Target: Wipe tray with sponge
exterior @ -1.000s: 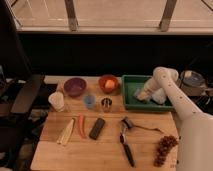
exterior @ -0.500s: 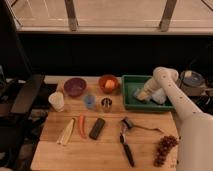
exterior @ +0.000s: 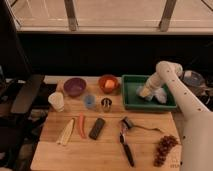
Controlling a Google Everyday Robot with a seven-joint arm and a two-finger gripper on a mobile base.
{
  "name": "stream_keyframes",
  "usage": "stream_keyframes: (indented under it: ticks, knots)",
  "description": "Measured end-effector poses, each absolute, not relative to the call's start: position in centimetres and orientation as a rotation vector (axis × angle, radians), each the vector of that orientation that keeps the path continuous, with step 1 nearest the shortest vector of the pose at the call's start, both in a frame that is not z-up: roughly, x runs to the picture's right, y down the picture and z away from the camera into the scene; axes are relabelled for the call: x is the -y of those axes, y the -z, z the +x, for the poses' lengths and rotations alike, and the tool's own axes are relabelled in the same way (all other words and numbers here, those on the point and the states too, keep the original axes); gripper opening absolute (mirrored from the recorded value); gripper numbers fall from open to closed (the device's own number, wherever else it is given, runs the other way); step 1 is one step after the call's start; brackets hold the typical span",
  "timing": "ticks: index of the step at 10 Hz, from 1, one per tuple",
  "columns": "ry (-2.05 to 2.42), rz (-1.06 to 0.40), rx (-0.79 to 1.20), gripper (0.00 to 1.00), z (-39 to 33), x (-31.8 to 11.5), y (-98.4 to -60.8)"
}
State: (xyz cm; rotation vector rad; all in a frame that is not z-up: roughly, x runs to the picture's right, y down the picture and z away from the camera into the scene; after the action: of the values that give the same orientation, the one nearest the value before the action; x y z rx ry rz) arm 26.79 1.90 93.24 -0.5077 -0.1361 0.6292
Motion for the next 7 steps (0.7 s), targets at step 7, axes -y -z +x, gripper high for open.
stream_keyframes:
  ticks: [7]
  knots:
    - [-0.579,-0.476,0.158,0.00,25.4,-4.0,-95.6]
